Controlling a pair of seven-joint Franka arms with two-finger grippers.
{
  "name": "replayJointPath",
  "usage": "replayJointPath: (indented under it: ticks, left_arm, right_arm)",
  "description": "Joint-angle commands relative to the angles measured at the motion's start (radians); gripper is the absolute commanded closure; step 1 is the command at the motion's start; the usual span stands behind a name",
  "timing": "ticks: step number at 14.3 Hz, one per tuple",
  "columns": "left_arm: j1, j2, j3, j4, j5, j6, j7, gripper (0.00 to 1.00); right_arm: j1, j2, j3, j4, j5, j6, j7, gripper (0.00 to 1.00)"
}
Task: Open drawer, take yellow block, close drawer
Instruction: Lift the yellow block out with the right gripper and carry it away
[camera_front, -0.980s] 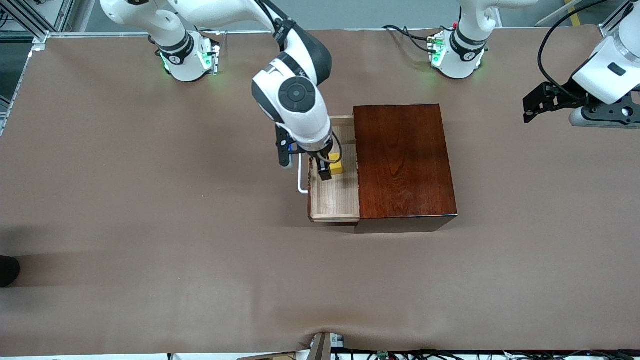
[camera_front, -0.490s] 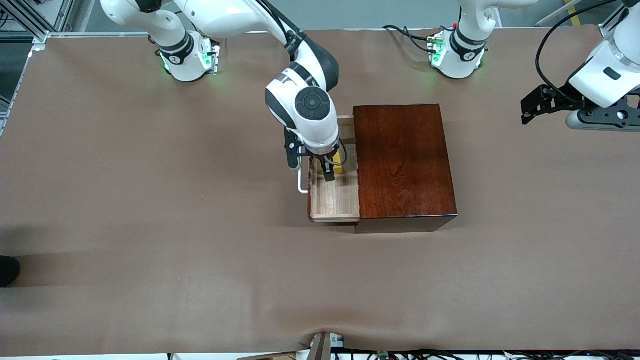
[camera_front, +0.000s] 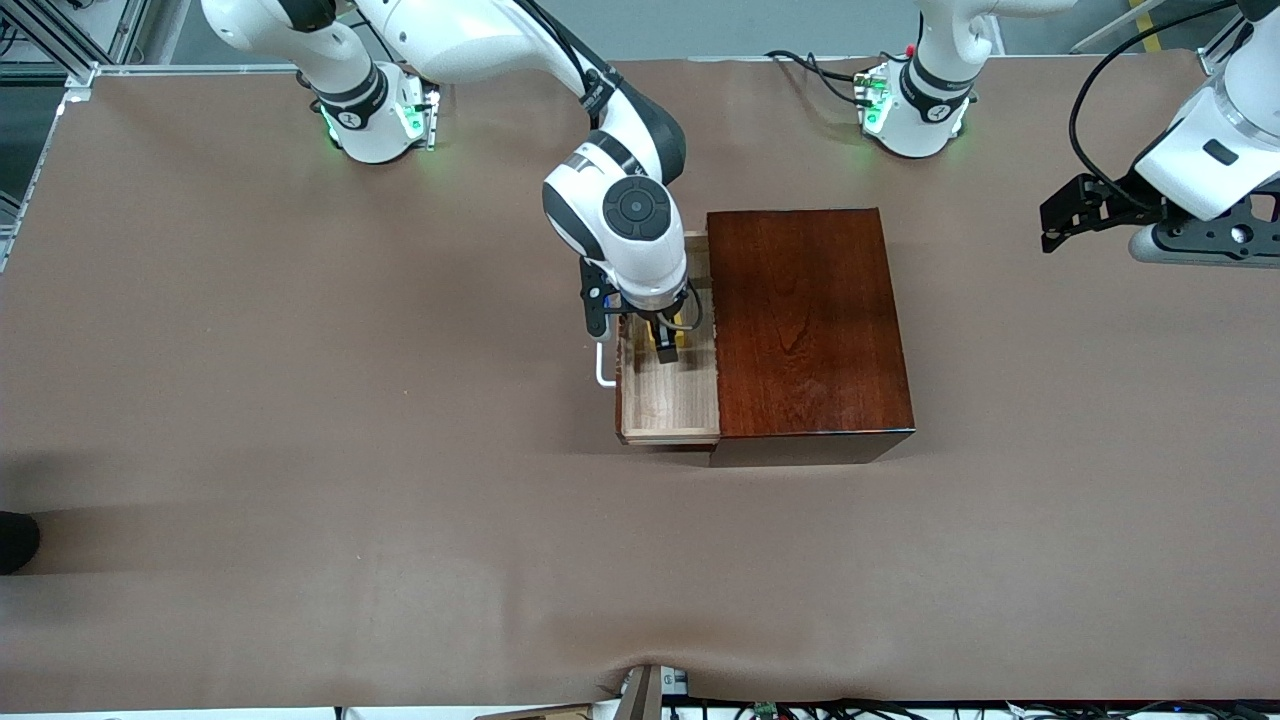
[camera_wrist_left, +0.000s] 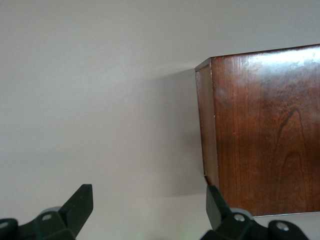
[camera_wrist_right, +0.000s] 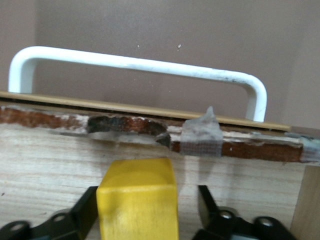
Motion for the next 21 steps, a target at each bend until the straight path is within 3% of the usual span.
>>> replayJointPath:
  ticks: [1,2,3,9,13,16,18,21]
  left_arm:
    - [0.013,-0.022,-0.004,-0.025,-0.020,0.015,0.025,0.00]
    - [0.013,-0.024,-0.004,-0.028,-0.020,0.015,0.025,0.00]
    - [0.013,-0.025,-0.004,-0.031,-0.020,0.015,0.025,0.00]
    - [0.023,-0.024,-0.004,-0.034,-0.020,0.031,0.025,0.00]
    - [0.023,-0.022,-0.005,-0.041,-0.020,0.041,0.025,0.00]
    - [0.023,-0.027,-0.007,-0.048,-0.020,0.039,0.025,0.00]
    - [0.023,-0.033,-0.007,-0.046,-0.020,0.036,0.025,0.00]
    - [0.023,-0.034,-0.005,-0.045,-0.018,0.033,0.025,0.00]
  right_arm:
    - [0.009,-0.003,-0.007,0.016,-0.016,-0.002,0.024,0.87]
    - [0.011,-0.004,-0.007,0.017,-0.017,-0.002,0.024,0.97]
    - [0.009,-0.006,-0.007,0.019,-0.016,-0.004,0.023,1.00]
    - [-0.001,-0.022,-0.008,0.049,-0.013,-0.025,0.014,1.00]
    - [-0.070,-0.033,-0.002,0.189,0.000,-0.181,0.012,1.00]
    - [-0.107,-0.041,0.002,0.223,0.001,-0.221,0.001,1.00]
    - [-0.127,-0.071,-0.001,0.221,0.006,-0.272,-0.128,1.00]
    - [-0.170,-0.111,-0.004,0.215,0.019,-0.431,-0.545,1.00]
